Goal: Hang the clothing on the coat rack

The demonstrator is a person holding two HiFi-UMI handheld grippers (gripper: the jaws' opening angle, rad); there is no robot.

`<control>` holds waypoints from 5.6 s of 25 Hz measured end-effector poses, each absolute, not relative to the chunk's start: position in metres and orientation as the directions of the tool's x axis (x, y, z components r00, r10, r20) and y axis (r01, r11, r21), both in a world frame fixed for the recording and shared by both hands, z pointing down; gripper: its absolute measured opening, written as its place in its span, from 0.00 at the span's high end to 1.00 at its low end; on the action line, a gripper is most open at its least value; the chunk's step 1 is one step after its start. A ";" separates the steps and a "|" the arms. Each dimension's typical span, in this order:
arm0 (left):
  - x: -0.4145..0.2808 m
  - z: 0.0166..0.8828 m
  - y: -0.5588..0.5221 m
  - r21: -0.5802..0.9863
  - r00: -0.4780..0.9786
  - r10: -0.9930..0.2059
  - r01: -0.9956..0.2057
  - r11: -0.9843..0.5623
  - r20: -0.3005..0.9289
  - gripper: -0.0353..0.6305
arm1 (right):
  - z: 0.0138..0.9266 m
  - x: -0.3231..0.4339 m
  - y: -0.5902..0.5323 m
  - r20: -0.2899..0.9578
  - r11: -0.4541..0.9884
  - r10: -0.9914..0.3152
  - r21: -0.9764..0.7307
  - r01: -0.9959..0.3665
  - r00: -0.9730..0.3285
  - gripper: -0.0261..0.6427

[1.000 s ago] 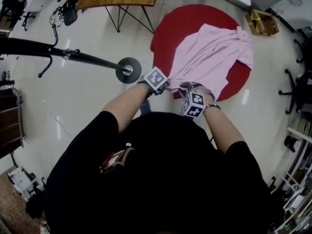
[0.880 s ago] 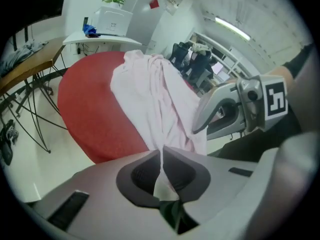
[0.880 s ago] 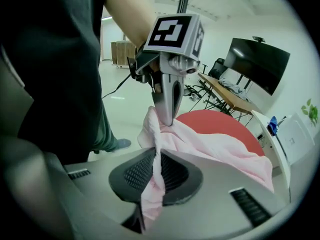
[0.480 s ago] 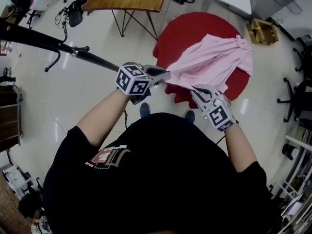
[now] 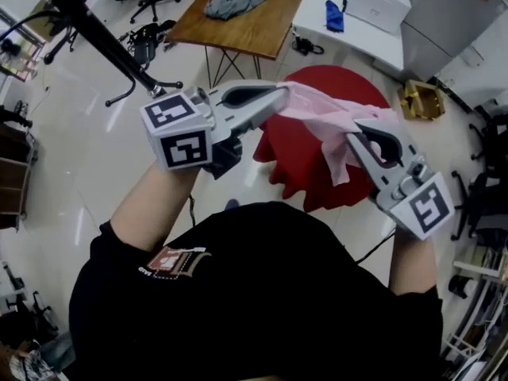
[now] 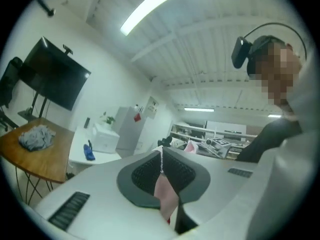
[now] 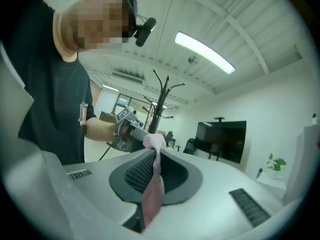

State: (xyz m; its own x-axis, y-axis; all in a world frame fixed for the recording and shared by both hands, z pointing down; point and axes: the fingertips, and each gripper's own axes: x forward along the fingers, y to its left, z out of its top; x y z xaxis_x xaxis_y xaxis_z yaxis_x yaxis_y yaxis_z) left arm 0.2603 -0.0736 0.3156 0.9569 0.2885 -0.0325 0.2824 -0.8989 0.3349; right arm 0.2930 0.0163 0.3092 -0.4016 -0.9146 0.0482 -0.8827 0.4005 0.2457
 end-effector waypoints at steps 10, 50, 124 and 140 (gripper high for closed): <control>0.161 0.158 -0.086 0.170 0.947 0.084 0.142 -0.975 -0.311 0.94 | 0.164 0.229 -0.016 -0.185 0.579 -0.739 0.317 -0.751 -0.648 0.94; -0.138 0.087 -0.251 0.070 0.913 -0.159 -0.143 -0.987 -0.375 0.94 | 0.144 -0.034 -0.203 -0.257 0.827 -0.481 0.185 -0.532 -0.838 0.94; -0.066 0.210 -0.357 0.456 0.868 -0.225 0.002 -0.890 -0.443 0.93 | 0.265 0.037 -0.306 -0.103 0.575 -0.812 0.036 -0.818 -0.575 0.80; -0.070 0.208 -0.356 0.390 0.868 -0.195 -0.002 -0.921 -0.456 0.80 | 0.265 0.054 -0.311 -0.109 0.563 -0.818 0.044 -0.825 -0.565 0.80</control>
State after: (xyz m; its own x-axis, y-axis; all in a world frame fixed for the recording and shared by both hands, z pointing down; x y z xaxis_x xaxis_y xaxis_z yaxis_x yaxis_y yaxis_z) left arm -0.0698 -0.3558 0.2076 0.8681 -0.1953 -0.4563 -0.0023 -0.9209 0.3898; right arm 0.0538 -0.3111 0.2655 -0.5646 -0.8181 -0.1093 -0.8250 0.5634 0.0443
